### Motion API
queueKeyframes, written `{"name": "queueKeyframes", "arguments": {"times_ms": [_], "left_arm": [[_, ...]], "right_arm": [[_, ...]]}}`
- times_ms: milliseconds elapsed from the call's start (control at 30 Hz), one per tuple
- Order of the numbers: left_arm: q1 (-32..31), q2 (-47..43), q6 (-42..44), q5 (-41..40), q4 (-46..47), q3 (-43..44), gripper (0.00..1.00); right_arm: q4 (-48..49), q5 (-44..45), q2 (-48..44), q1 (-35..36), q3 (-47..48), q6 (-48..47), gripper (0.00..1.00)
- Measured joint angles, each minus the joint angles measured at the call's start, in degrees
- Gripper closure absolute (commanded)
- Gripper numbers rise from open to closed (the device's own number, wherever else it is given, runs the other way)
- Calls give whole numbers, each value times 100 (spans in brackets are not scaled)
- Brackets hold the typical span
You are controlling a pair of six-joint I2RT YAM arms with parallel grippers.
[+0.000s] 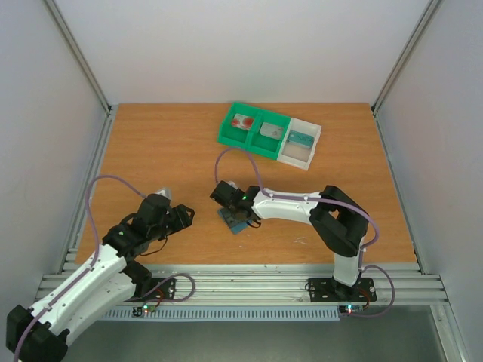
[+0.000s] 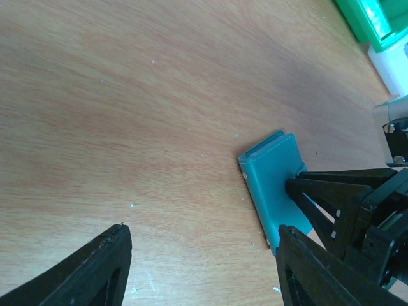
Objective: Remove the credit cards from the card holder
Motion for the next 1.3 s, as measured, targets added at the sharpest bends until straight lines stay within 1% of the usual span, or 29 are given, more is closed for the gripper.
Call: {"name": "queueKeyframes", "arguments": {"times_ms": [133,167,300,533,733,900,1067,1200,1300], "left_arm": [[0,2,-13,0,0,-20,37],[0,2,-15,2,0,-20,37],[0,44,-15,11,2,-20,37],[0,223,-28,116,39,-20,37],[0,426,-44,472,295,-24,38],[0,538,-197,1147,1207,-358,37],[0,737,-577,1794,2227,-793,37],[0,850,-798,2059,2815,-844,37],[-9,907,-935,2166,3202,-848,38]], "right_arm": [[105,199,-48,31,-94,-26,98],[179,219,-105,37,-164,-24,99],[249,236,-348,46,-446,-22,99],[339,203,-520,48,-651,-20,99],[323,-76,-901,48,-833,105,99],[369,-435,-1412,50,-946,466,99],[553,-732,-1991,50,-1167,890,99],[754,-903,-2358,50,-1379,1207,99],[876,-1014,-2470,50,-1458,1379,99]]}}
